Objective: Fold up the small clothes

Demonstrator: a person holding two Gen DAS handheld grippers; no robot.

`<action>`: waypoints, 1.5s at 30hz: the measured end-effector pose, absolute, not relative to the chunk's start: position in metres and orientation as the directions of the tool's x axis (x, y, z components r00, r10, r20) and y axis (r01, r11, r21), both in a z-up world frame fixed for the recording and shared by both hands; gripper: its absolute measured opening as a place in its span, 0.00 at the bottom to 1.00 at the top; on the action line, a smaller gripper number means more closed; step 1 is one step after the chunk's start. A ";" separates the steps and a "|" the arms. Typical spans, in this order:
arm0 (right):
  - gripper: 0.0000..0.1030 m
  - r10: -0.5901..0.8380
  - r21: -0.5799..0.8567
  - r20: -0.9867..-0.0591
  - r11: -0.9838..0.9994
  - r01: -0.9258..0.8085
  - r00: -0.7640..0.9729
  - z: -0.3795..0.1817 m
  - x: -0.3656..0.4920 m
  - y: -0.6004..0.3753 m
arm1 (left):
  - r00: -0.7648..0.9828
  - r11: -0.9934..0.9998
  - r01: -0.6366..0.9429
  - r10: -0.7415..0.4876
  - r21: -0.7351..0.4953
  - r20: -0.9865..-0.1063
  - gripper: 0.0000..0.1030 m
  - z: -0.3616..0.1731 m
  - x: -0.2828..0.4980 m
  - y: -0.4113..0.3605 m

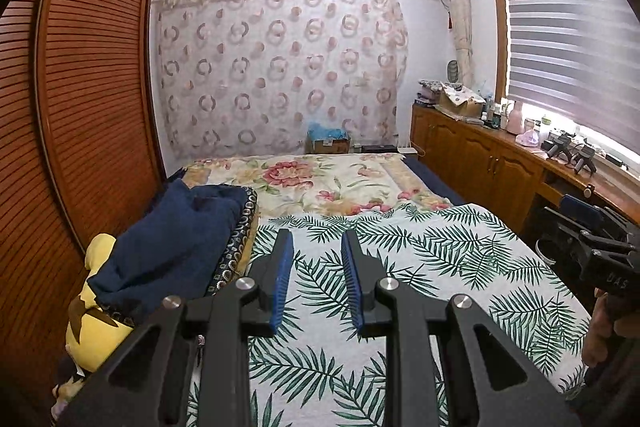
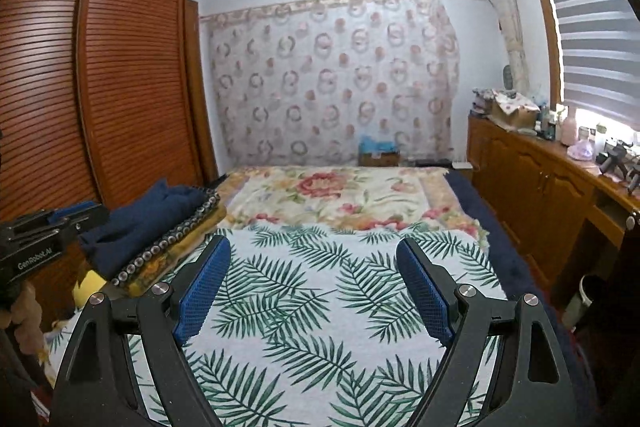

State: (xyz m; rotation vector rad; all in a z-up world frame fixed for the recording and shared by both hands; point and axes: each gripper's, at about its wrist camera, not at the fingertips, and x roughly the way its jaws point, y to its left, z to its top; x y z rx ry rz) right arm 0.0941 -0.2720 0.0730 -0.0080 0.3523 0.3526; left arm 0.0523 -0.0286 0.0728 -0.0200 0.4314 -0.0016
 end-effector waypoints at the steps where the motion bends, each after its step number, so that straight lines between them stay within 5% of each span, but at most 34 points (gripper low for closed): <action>1: 0.84 0.336 0.054 -0.338 0.939 -0.339 0.879 0.073 0.094 -0.272 | 0.908 1.000 -0.004 -0.005 -0.020 -0.420 0.23 0.073 0.053 -0.028; 45: 0.84 0.325 0.057 -0.339 0.944 -0.326 0.883 0.066 0.099 -0.281 | 0.913 0.999 -0.028 0.019 -0.016 -0.407 0.24 0.070 0.049 -0.027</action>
